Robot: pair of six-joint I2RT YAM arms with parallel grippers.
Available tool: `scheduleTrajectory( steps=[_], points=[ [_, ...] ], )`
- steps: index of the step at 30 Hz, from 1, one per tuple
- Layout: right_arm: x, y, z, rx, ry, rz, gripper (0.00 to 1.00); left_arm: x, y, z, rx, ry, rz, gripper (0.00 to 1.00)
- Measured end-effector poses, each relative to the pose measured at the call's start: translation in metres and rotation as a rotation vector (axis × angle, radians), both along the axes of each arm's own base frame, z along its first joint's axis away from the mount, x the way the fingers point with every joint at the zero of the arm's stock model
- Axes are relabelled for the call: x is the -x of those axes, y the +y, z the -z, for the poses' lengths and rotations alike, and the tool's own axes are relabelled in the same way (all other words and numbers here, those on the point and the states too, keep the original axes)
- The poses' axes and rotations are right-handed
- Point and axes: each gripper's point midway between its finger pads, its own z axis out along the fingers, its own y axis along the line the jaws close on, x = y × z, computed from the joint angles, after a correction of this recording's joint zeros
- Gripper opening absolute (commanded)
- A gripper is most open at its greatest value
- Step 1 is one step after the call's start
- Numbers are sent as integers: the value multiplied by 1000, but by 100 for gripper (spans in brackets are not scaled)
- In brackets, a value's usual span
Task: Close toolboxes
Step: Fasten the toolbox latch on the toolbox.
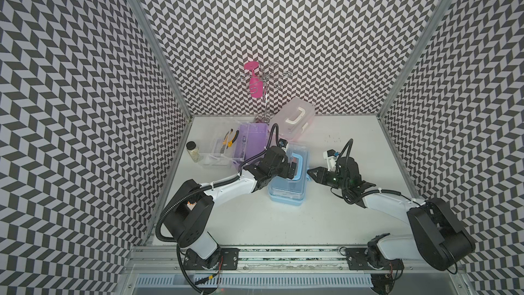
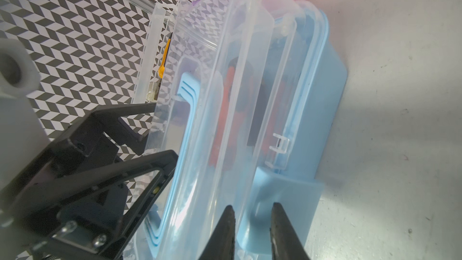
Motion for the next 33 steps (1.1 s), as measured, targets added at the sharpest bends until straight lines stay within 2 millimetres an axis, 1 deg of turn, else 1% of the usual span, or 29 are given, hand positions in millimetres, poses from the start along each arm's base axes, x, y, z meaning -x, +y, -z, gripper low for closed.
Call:
scheduleTrajectory(
  steps=[7,13,23,30,33],
  points=[
    [1,0,10,17,22,-4,21,0,-1,0,2,1,2,99],
    [-6,0,9,36,7,3,19,0,-1,0,5,3,5,99],
    [-9,-2,10,83,1,15,25,-1,-3,1,14,1,6,99],
    [-18,-22,7,165,-14,86,28,-2,-3,1,14,1,5,99],
    [-19,-29,9,203,-14,108,27,-2,-3,1,15,1,5,99]
  ],
)
